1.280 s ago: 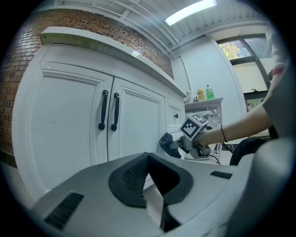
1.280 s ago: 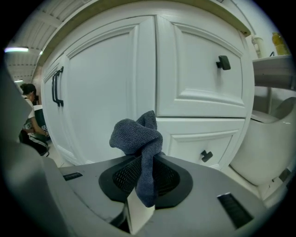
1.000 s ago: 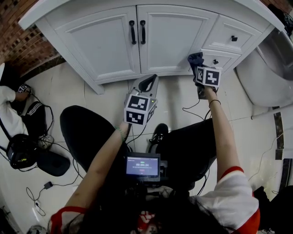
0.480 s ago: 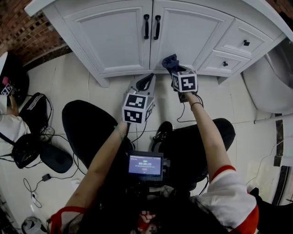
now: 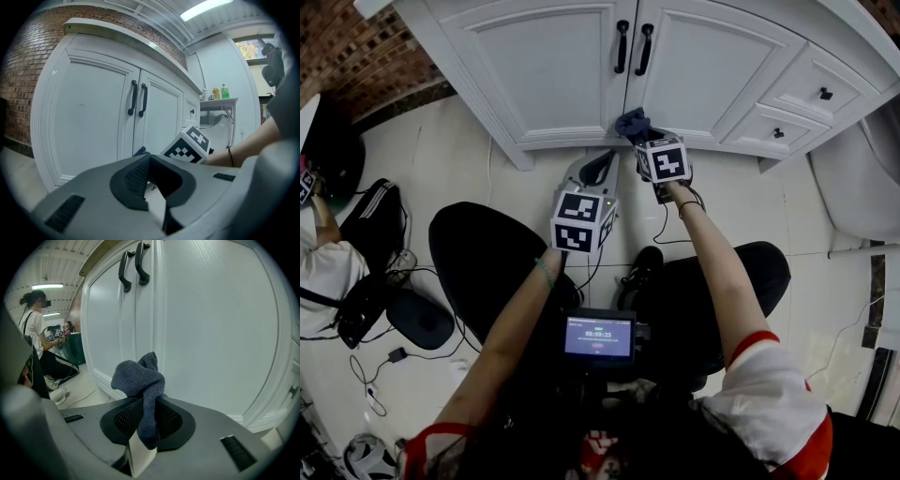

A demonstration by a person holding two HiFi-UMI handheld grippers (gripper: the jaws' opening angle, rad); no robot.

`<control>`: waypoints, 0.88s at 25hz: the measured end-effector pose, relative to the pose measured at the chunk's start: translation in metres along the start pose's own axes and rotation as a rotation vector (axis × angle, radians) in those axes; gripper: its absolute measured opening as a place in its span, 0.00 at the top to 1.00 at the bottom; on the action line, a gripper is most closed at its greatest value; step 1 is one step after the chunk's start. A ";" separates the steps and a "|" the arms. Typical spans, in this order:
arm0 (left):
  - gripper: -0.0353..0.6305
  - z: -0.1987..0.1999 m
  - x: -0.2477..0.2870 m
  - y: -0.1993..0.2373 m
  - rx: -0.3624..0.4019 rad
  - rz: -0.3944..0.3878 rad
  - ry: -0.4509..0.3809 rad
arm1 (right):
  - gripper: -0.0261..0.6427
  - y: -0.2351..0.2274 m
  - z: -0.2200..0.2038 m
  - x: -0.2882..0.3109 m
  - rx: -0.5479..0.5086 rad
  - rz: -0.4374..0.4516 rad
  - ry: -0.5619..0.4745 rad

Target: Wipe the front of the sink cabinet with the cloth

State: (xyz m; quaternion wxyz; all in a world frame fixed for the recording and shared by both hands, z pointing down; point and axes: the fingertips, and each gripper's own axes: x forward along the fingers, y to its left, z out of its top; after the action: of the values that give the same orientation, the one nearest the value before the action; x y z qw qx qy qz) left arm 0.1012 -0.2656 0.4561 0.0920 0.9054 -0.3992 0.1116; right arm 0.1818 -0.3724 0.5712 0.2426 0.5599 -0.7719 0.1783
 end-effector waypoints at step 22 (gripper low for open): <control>0.90 -0.021 0.025 -0.027 0.034 -0.024 0.068 | 0.83 -0.178 -0.059 -0.049 0.148 -0.261 0.062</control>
State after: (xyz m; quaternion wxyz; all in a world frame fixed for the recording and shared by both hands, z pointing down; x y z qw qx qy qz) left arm 0.1349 -0.2596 0.4814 0.0913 0.9072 -0.3830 0.1483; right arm 0.3735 -0.3570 0.5917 0.2454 0.6661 -0.6695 0.2189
